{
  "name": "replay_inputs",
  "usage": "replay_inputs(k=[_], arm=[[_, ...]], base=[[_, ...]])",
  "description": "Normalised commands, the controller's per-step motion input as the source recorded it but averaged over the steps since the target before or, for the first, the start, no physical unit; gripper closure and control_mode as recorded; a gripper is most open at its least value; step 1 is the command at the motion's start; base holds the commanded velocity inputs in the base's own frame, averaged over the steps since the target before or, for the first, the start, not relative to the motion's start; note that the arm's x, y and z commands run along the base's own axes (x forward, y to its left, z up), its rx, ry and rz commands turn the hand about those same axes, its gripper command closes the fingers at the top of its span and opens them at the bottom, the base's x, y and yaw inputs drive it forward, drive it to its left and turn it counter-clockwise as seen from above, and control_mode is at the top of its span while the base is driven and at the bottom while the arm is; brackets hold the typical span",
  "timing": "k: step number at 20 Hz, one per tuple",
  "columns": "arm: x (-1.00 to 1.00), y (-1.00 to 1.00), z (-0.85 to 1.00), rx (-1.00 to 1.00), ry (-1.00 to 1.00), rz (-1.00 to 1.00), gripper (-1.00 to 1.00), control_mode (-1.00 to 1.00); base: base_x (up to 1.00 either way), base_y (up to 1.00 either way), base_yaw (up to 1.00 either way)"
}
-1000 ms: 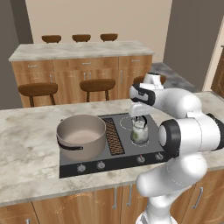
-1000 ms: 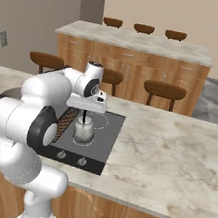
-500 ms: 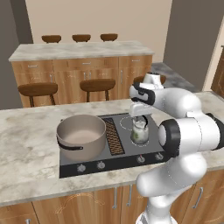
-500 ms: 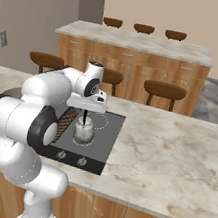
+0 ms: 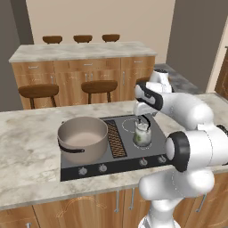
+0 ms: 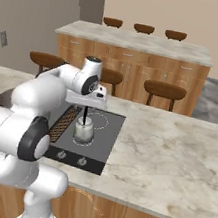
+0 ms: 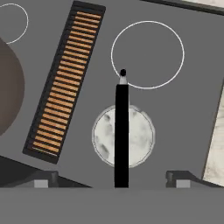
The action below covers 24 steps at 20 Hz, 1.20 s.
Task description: Pick the kettle from the counter and place it on a stove burner. Then turn the burner on.
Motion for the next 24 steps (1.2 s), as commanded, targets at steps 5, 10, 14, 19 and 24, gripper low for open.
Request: replay_inputs(k=[5, 10, 14, 19, 24], arm=[[-0.82, -0.20, 0.00, -0.01, -0.08, -0.04, -1.00, -1.00], [-0.81, -0.29, -0.09, 0.00, -0.01, -0.08, -1.00, -1.00], [-0.63, -0.33, -0.35, 0.00, 0.00, -0.13, -1.00, -1.00], [-0.24, -0.22, -0.41, -0.01, 0.02, -0.09, -1.00, -1.00], [0.00, -0.09, -0.38, 0.00, 0.02, -0.04, -1.00, -1.00]], base=[[0.00, 0.00, 0.00], [0.00, 0.00, 0.00], [0.00, 0.00, 0.00], [0.00, 0.00, 0.00], [0.00, 0.00, 0.00]])
